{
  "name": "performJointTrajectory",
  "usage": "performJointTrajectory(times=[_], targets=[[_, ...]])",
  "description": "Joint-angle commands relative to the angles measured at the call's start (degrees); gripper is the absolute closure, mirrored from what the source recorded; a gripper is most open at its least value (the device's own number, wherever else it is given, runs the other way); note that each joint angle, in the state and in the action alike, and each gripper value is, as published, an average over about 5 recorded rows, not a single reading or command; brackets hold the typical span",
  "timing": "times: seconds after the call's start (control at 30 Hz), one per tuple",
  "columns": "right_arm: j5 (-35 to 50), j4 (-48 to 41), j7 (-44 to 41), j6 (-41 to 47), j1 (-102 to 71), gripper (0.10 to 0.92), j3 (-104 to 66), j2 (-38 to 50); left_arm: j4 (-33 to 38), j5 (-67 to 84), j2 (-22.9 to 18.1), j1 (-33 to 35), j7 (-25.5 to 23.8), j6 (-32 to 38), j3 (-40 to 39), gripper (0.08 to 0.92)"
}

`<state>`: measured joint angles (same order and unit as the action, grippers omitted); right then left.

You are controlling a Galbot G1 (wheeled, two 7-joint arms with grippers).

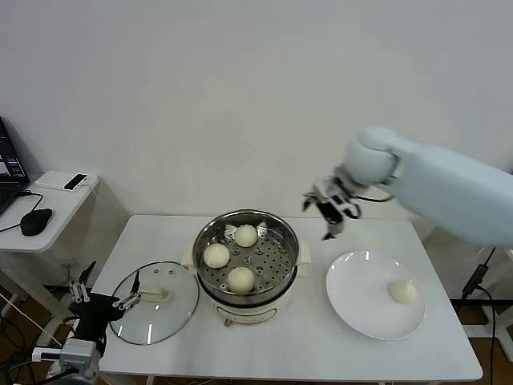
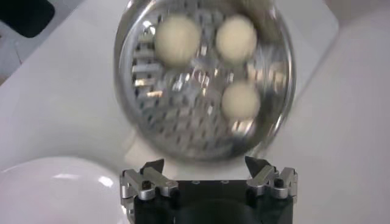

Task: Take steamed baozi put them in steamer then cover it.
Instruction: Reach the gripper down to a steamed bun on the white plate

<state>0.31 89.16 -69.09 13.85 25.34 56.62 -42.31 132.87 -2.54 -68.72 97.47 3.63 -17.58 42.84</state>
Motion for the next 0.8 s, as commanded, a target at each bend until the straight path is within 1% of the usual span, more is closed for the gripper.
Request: performJointTrajectory(times=[0.03, 0.2, 0.3, 0.4, 0.53, 0.8], targets=[[-8.16, 3.77, 0.86, 0.85, -24.08, 0.203, -18.55, 20.54, -0.79, 0.03, 0.93, -0.24, 0.0, -0.02, -0.45, 0.177], [-15.21, 2.58, 1.88, -1.78, -42.35, 0.203, -33.79, 22.87, -1.26, 0.04, 0.98, 0.0, 0.01, -0.02, -0.64, 0.177], [-16.83, 1.91, 2.23, -2.53, -51.8, 0.203, -41.41, 23.44, -1.4, 0.02, 0.82, 0.18, 0.02, -0.03, -0.61, 0.177], [-18.76, 0.23, 2.84, -3.43, -57.43, 0.203, -47.01, 22.91, -1.33, -0.07, 0.8, 0.43, 0.03, -0.04, -0.63, 0.177], [-20.59, -3.25, 3.89, -3.85, -59.3, 0.203, -49.51, 20.59, -1.21, -0.2, 0.68, 0.62, 0.05, -0.09, -0.67, 0.177], [-23.27, -9.45, 4.89, -3.42, -57.72, 0.203, -48.47, 15.49, -0.69, -0.62, 0.09, 1.59, 0.07, -0.11, -0.61, 0.177]])
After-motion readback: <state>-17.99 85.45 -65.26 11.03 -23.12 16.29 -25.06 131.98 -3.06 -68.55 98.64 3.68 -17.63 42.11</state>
